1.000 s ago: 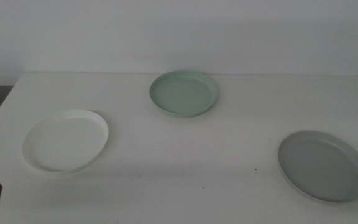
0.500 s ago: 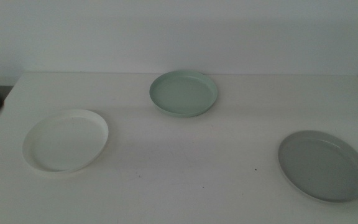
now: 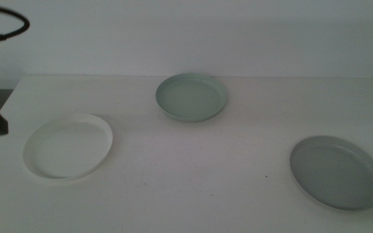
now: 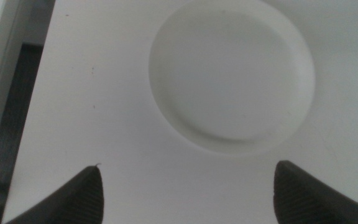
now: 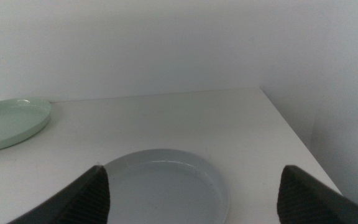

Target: Stack the three bowls on top of each other.

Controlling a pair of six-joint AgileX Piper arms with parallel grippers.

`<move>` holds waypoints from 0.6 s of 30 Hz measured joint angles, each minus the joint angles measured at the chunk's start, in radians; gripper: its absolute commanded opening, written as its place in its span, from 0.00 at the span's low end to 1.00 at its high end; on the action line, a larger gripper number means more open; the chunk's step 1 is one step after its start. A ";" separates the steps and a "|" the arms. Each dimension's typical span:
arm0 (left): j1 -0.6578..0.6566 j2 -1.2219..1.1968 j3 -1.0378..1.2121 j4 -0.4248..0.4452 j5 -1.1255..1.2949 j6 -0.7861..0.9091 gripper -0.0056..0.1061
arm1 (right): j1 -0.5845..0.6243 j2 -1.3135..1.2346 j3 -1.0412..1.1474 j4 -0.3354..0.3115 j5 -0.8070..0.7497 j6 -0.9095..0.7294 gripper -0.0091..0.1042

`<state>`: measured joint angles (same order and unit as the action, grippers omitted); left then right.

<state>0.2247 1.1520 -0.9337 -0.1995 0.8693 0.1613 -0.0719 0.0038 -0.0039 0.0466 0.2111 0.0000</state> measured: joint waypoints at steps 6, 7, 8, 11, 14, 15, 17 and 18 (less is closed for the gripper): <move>0.024 0.237 -0.199 -0.011 0.055 0.053 0.89 | 0.000 0.000 0.000 0.000 0.000 0.000 0.90; 0.024 0.277 -0.232 -0.012 0.057 0.058 0.89 | 0.000 0.000 0.000 0.000 0.000 0.000 0.90; 0.024 0.317 -0.265 -0.014 0.062 0.063 0.89 | 0.000 0.000 0.000 0.000 0.000 0.000 0.90; 0.024 0.432 -0.352 -0.014 0.074 0.070 0.89 | 0.000 0.000 0.000 0.000 0.000 0.000 0.90; 0.024 0.540 -0.435 -0.012 0.086 0.070 0.89 | 0.000 0.000 0.000 0.000 0.000 0.000 0.90; 0.024 0.576 -0.454 -0.010 0.086 0.072 0.89 | 0.000 0.000 0.000 0.000 0.000 0.000 0.90; 0.024 0.636 -0.490 -0.005 0.086 0.072 0.89 | 0.000 0.000 0.000 0.000 0.000 0.000 0.90; 0.024 0.667 -0.505 0.000 0.086 0.072 0.89 | 0.000 0.000 0.000 0.000 0.000 0.000 0.90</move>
<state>0.2491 1.8192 -1.4388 -0.1997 0.9553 0.2336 -0.0719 0.0038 -0.0039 0.0466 0.2111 0.0000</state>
